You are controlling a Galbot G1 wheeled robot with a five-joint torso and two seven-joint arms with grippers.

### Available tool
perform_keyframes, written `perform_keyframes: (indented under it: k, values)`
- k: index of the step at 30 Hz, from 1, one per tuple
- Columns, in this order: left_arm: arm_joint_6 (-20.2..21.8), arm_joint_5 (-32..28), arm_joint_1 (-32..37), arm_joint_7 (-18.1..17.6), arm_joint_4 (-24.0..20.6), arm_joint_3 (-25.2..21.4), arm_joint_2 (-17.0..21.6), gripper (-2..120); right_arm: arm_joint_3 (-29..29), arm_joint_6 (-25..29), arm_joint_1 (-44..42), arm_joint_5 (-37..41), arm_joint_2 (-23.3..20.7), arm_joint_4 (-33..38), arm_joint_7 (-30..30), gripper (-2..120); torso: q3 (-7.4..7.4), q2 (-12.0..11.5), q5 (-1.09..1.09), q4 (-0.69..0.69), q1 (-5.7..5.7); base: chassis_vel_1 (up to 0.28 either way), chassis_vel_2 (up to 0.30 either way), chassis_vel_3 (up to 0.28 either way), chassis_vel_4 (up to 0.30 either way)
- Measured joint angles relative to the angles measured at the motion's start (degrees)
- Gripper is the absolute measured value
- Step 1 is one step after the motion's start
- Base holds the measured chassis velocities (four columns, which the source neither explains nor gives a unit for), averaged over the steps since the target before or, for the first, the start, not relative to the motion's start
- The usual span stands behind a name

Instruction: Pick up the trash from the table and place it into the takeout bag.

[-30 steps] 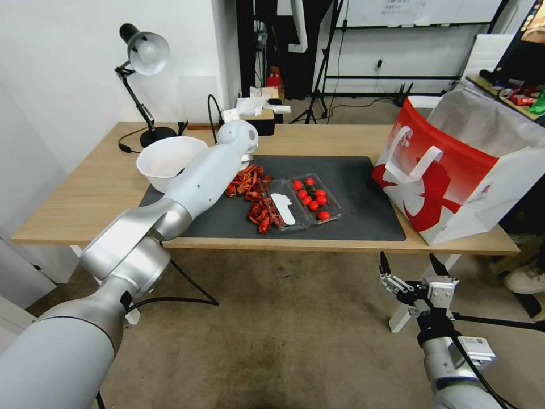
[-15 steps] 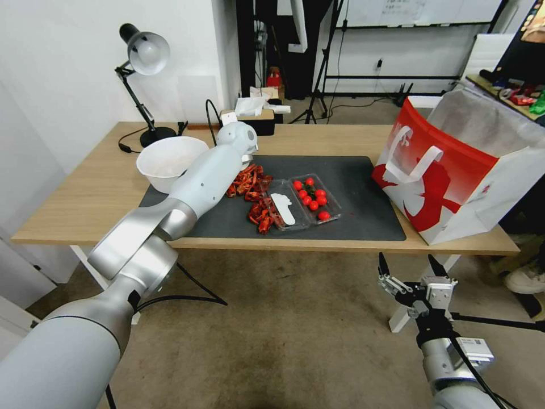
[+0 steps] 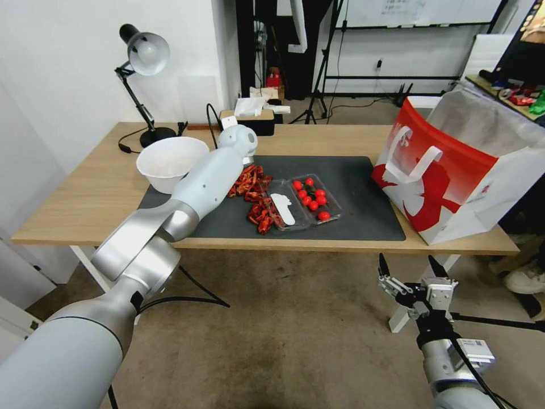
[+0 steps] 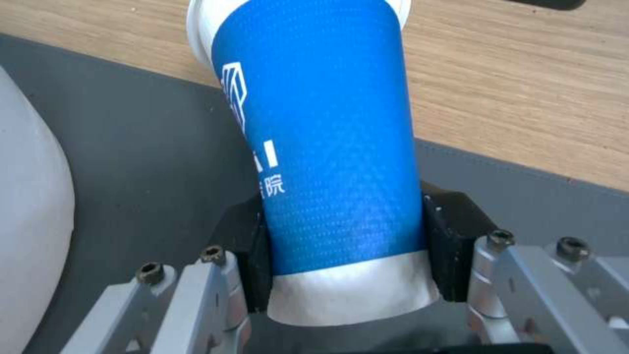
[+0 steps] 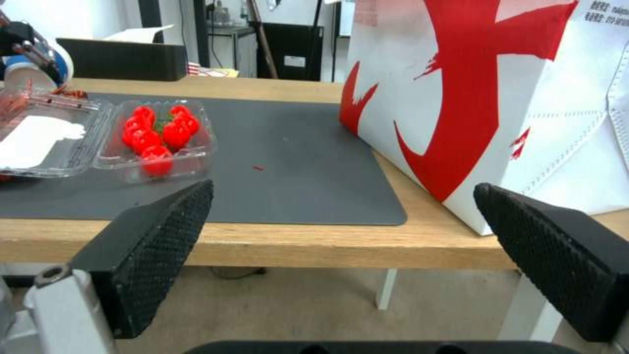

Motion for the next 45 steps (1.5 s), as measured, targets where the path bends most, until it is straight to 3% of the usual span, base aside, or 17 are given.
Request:
perform_keyframes:
  k: [2,5,6,9,10,13,15,17,18,19,20,21,23,30,39,45]
  values:
    - [0.0,0.0,0.3,-0.1,-0.6,0.0,0.3,45,0.0,0.0,0.0,0.0,0.0,0.0,0.0,100,0.0,0.0,0.0,0.0,0.0,0.0,0.0,0.0,0.0]
    - [-0.8,0.9,1.8,0.0,-8.1,0.9,2.3,44,0.0,0.0,0.0,0.0,0.0,0.0,0.0,100,0.04,0.0,-0.04,0.05,0.03,0.0,0.0,0.0,0.0]
    - [-0.8,0.9,1.8,0.0,-8.1,0.9,2.3,44,0.0,0.0,0.0,0.0,0.0,0.0,0.0,100,0.04,0.0,-0.04,0.05,0.03,0.0,0.0,0.0,0.0]
    - [-3.9,2.5,1.9,4.3,-19.1,2.5,4.1,44,-0.3,0.0,0.2,-0.2,0.0,0.0,0.0,100,0.02,0.0,-0.01,0.03,0.01,0.0,0.0,0.0,0.0]
    - [-3.9,2.5,1.9,4.3,-19.1,2.5,4.1,44,-0.3,0.0,0.2,-0.2,0.0,0.0,0.0,100,0.02,0.0,-0.01,0.03,0.01,0.0,0.0,0.0,0.0]
    - [-6.6,2.9,0.0,10.4,-27.1,4.9,4.9,44,-0.5,0.0,0.4,-0.5,0.2,0.0,0.0,100,0.02,0.0,0.01,0.0,0.01,0.0,0.0,0.0,0.0]
    - [-6.9,2.9,-0.2,11.1,-27.7,5.1,4.9,44,-0.5,0.0,0.4,-0.5,0.3,0.0,0.0,100,0.02,0.0,0.01,0.01,0.01,0.0,0.0,0.0,0.0]
    - [-8.4,2.3,-2.3,17.5,-32.0,7.2,4.7,44,-0.5,0.0,0.2,-0.7,0.5,0.2,0.0,100,0.02,0.0,0.0,0.02,0.01,0.0,0.0,0.0,0.0]
    - [-8.4,2.3,-2.3,17.5,-32.0,7.2,4.7,44,-0.5,0.0,0.2,-0.7,0.5,0.2,0.0,100,0.02,0.0,0.0,0.02,0.01,0.0,0.0,0.0,0.0]
    - [-9.4,1.8,-4.0,22.1,-33.8,8.6,3.9,44,-0.4,0.0,0.0,-0.8,0.6,0.3,0.0,100,0.01,0.0,0.01,0.03,0.01,0.0,0.0,0.0,0.0]
    - [-10.3,1.8,-5.5,24.9,-34.5,9.6,2.6,44,-0.3,0.0,-0.2,-0.8,0.8,0.4,0.0,100,0.01,0.0,0.01,0.02,0.01,0.0,0.0,0.0,0.0]
    - [-10.3,1.8,-5.5,24.9,-34.5,9.6,2.6,44,-0.3,0.0,-0.2,-0.8,0.8,0.4,0.0,100,0.01,0.0,0.01,0.02,0.01,0.0,0.0,0.0,0.0]
    - [-11.2,1.7,-8.6,28.8,-34.6,11.5,-0.2,44,0.1,0.0,-0.6,-0.9,1.0,0.6,0.0,100,0.02,0.0,0.02,0.0,0.01,0.0,0.0,0.0,0.0]
    - [-13.1,5.1,-14.9,36.1,-32.9,19.0,-5.8,44,0.5,0.0,-0.8,-1.0,1.5,0.6,0.0,100,0.01,0.0,0.02,0.0,0.01,0.0,0.0,0.0,0.0]
    - [-19.7,9.6,-17.4,45.7,-32.5,29.3,-6.6,44,0.5,0.0,-0.4,-1.1,1.9,-0.4,0.0,100,0.01,0.0,0.01,0.02,0.01,0.0,0.0,0.0,0.0]
    - [-20.8,11.9,-17.6,47.8,-32.2,33.7,-6.5,44,0.4,0.0,-0.3,-1.2,2.2,-0.5,0.0,100,0.02,0.0,0.0,0.03,0.01,0.0,0.0,0.0,0.0]
